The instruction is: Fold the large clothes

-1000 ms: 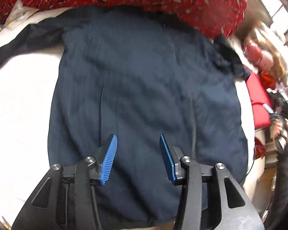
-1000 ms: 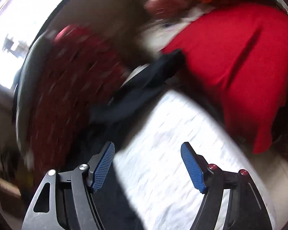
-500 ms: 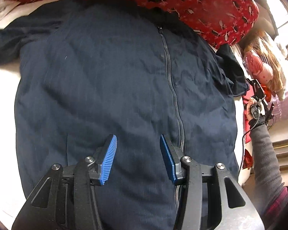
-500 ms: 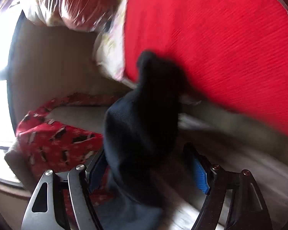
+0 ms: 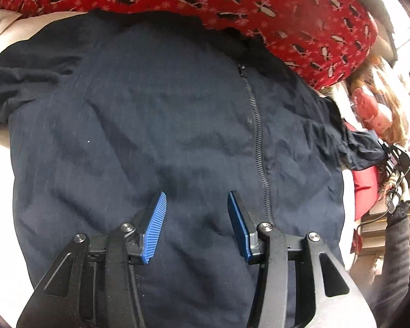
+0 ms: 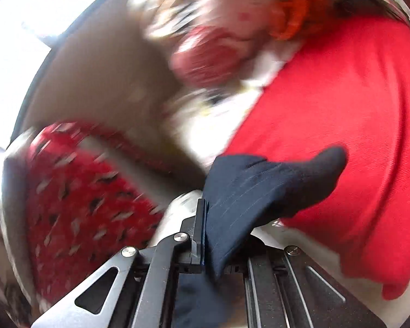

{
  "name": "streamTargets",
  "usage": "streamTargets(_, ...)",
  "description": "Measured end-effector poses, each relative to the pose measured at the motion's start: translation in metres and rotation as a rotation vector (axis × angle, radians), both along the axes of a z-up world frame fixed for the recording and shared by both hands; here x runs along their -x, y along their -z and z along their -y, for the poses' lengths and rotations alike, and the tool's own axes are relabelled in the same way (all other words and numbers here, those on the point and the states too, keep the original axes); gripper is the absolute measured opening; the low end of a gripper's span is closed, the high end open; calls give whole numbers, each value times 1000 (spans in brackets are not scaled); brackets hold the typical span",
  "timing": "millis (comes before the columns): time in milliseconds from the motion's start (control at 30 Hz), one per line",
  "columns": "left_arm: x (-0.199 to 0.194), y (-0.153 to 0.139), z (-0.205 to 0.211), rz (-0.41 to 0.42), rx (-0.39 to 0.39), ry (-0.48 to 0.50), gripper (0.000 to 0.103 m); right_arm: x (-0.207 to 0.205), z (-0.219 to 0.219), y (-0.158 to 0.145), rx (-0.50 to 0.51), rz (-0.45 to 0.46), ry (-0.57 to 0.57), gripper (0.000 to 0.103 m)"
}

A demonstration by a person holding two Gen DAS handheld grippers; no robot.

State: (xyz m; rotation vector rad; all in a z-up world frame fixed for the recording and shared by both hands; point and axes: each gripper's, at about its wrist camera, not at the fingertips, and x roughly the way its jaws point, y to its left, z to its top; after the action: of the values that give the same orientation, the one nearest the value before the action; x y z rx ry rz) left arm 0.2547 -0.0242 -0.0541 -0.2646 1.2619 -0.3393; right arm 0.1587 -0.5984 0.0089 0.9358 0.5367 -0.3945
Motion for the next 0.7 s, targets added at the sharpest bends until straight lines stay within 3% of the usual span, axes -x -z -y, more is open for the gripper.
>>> streamTargets(133, -3, -8, -10, -17, 57, -5, 45, -18, -63, -22, -10, 66, -157, 7)
streamTargets(233, -6, -17, -20, -8, 47, -11, 45, -32, -123, -30, -7, 84, -291, 8)
streamTargets(500, -18, -38, -69, 10, 58, -63, 45, -83, -307, -22, 59, -2, -646, 9)
streamTargets(700, -25, -38, -100, 9, 86, -102, 45, -108, -432, 6, 152, -86, -859, 9)
